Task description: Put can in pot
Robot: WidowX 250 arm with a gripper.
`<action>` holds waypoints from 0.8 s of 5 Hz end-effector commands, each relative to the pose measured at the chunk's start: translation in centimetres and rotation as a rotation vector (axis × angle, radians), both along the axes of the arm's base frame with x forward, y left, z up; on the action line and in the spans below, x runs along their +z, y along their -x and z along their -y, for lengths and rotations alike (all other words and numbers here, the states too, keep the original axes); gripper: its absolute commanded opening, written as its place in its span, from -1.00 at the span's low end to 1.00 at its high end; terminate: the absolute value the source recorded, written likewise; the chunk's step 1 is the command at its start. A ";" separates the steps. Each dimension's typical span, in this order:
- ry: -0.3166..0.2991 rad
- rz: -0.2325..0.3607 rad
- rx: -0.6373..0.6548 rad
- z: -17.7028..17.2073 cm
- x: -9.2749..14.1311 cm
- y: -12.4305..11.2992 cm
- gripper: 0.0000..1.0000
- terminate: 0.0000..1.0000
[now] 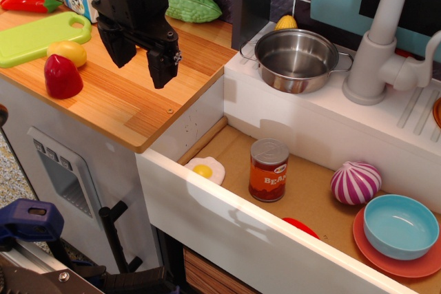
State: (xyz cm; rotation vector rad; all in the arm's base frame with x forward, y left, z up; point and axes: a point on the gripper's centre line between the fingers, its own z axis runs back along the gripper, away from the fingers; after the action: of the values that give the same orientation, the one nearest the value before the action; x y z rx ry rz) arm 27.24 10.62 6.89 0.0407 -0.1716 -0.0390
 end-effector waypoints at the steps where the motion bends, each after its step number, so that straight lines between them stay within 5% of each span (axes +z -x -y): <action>1: 0.000 0.000 0.000 0.0 0.0 0.0 1.00 -1.00; 2: -0.013 0.118 0.124 4.4 -2.5 -0.1 1.00 -1.00; 4: 0.031 0.152 0.182 10.6 -3.8 -4.1 1.00 -1.00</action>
State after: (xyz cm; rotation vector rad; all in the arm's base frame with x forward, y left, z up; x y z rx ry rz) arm 30.98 -1.54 0.86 0.0274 -0.2991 0.1459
